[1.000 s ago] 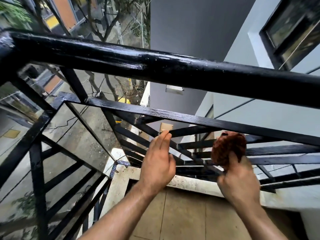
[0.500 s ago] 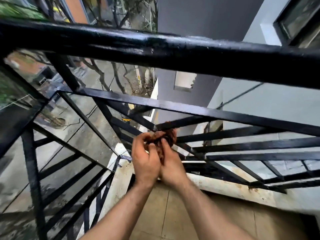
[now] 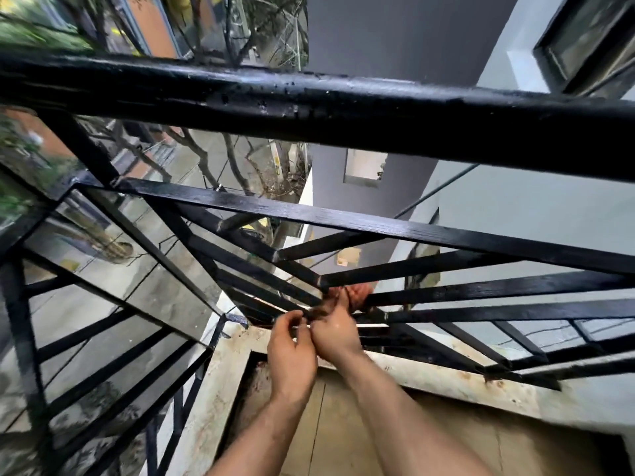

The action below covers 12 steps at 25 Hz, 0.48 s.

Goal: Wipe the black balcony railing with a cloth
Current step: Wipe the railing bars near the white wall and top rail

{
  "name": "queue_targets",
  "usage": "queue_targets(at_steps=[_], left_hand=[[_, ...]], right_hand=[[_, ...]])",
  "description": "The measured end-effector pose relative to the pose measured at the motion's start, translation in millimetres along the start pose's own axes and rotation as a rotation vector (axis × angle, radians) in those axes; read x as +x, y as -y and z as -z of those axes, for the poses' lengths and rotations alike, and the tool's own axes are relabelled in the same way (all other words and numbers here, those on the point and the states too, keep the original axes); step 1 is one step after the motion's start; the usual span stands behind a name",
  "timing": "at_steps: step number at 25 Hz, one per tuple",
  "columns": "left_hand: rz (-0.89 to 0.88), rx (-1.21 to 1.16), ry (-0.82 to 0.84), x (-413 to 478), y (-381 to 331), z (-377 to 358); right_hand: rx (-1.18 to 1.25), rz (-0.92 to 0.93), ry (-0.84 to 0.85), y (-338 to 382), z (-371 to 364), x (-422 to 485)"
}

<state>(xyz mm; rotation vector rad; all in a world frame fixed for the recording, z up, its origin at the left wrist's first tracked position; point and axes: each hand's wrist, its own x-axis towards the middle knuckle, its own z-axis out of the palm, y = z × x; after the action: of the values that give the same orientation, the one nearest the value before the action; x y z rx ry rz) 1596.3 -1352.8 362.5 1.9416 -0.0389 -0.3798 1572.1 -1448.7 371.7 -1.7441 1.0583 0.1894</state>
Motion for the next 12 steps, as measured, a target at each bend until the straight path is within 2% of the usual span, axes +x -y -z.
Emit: queue_targets(at_steps=[1, 3, 5, 8, 10, 12], left_hand=[[0.007, -0.017, -0.030, 1, -2, 1], [-0.006, -0.029, -0.027, 1, -8, 0], [-0.016, -0.028, 0.024, -3, -15, -4], [-0.024, -0.044, 0.099, -11, -14, -9], [-0.052, -0.063, 0.108, -11, -8, -11], [-0.074, -0.047, 0.084, -14, 2, -14]], right_hand=[[-0.193, 0.050, -0.002, -15, 15, -3], [-0.717, 0.160, -0.109, -60, 55, -15], [-0.914, 0.113, -0.264, -107, 79, -37], [-0.921, -0.155, -0.325, -144, 92, -42], [-0.846, -0.186, -0.286, -148, 92, -25], [-0.432, -0.120, -0.219, -116, 63, -1]])
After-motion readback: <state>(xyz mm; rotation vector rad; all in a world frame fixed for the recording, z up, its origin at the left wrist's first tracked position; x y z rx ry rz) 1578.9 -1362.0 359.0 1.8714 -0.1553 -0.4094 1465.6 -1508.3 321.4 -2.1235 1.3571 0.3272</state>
